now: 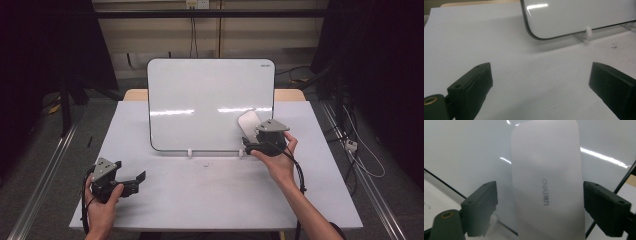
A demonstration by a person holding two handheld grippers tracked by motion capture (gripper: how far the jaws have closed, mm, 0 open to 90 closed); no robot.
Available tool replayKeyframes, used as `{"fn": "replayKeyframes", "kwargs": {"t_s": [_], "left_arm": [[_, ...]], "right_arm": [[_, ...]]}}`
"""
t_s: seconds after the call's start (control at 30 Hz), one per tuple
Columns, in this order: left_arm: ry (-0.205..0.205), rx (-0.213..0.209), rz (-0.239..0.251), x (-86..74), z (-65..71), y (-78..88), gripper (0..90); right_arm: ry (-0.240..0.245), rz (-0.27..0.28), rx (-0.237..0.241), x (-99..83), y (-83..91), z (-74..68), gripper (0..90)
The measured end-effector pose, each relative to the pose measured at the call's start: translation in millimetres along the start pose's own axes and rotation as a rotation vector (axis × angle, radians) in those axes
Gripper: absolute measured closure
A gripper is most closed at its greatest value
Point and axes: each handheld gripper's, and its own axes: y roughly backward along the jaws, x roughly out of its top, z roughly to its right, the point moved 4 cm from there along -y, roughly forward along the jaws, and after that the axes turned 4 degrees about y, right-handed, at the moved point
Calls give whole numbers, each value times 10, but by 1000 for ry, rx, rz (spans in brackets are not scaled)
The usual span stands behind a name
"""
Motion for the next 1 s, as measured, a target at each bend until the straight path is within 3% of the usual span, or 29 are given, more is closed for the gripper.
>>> {"fn": "replayKeyframes", "kwargs": {"t_s": [0.27,0.43,1.0], "left_arm": [[-43,-1,1,28,36,-17,49],[-33,-2,9,44,40,-32,49],[-33,6,20,66,40,-19,50]], "right_arm": [[-32,16,33,-28,86,-13,65],[-59,38,54,-64,192,17,62],[-157,88,-2,-437,519,184,70]]}}
